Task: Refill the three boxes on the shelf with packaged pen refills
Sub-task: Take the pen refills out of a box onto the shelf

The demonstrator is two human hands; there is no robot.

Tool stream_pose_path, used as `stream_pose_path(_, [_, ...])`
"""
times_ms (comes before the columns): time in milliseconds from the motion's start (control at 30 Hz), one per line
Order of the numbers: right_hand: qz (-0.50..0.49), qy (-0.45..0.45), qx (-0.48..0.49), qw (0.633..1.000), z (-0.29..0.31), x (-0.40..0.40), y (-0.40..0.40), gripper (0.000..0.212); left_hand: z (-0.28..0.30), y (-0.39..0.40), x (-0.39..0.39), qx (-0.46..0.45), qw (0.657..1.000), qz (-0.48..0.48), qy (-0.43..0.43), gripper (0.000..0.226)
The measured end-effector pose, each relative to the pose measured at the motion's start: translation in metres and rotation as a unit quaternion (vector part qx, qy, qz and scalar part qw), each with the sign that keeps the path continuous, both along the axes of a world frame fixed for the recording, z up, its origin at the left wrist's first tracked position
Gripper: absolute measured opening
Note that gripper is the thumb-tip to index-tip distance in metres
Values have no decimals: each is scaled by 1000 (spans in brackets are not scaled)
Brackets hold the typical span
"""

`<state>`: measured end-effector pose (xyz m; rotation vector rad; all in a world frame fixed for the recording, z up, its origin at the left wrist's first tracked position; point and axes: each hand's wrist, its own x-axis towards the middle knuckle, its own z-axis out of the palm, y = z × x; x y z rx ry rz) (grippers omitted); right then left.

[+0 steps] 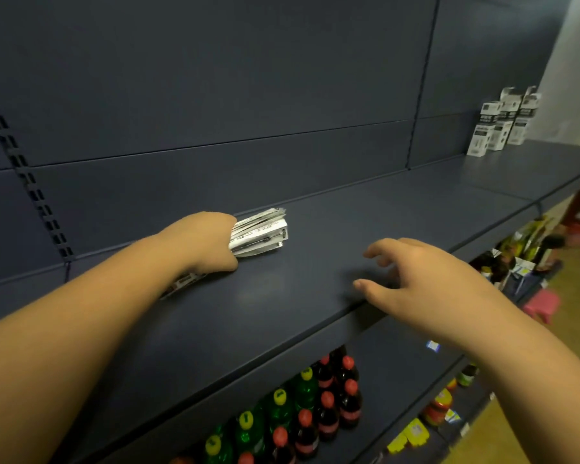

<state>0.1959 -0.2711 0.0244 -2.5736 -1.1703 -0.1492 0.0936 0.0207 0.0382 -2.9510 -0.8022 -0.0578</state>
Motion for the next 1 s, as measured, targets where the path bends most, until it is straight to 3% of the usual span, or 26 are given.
stream_pose_path(267, [-41, -3, 13, 999, -6, 15, -40, 53, 19, -60, 31, -163, 962, -86, -200, 16])
stream_pose_path(500, [-112, -5, 21, 993, 2, 53, -105, 51, 34, -153, 86, -396, 834, -186, -336, 20])
stream_pose_path(800, [-245, -21, 18, 969, 6, 103, -232, 46, 21, -304, 187, -547, 716, -247, -357, 19])
stream_pose_path(1000, [-343, -42, -5, 938, 1, 151, -329, 48, 5, -391, 262, -582, 678, -267, -360, 13])
